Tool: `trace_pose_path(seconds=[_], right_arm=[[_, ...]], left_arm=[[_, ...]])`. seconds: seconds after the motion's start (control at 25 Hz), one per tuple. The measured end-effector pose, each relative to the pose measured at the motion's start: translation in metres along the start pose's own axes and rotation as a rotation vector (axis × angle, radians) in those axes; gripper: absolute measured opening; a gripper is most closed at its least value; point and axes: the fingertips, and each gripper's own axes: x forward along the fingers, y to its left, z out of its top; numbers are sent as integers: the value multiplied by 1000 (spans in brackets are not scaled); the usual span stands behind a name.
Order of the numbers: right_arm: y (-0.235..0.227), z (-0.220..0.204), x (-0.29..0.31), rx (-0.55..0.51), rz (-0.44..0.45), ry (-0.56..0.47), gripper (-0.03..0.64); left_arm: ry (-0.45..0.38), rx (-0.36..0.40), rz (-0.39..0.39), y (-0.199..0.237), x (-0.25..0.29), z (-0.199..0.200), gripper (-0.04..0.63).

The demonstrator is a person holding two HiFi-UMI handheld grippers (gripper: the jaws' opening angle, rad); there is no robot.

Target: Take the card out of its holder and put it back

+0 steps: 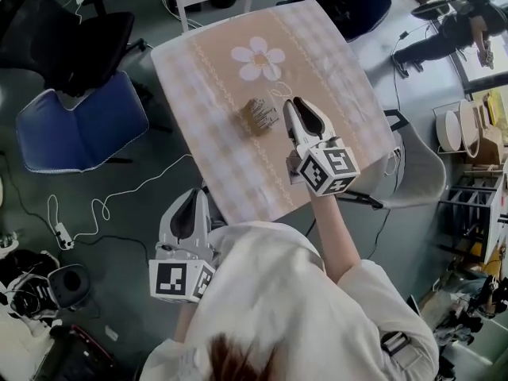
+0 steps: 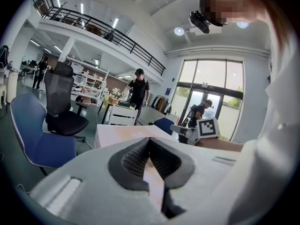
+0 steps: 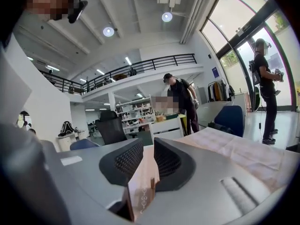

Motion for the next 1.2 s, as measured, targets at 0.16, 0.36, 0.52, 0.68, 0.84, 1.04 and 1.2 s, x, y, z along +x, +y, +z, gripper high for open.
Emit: trace_pose_path(seconds=[0.16,0.36,0.52,0.68,0.84,1.04,1.2], right_arm=[[14,33,-46,-16,43,-96,13],[32,55,-110,-51,55,-165,-2],[41,39,-150,-8,37,-144,-2],[50,13,-177,74,27,-109,-2],[57,3,-192,87,-1,-104,-2],[66,3,-208,76,-62,-133,-2],[68,7,-216,49,-118,-148,-2]], left_arm=[[10,31,-33,-6,5,1,0],[22,71,-61,-7,5,2,0],[19,88,-72,-7,4,4,0],[14,128,-78,-5,1,11,0],[-6,152,-83,-1,-4,21,0],[-14,179,-124,6,-13,25,0],[3,183,-174,10,-23,18,0]])
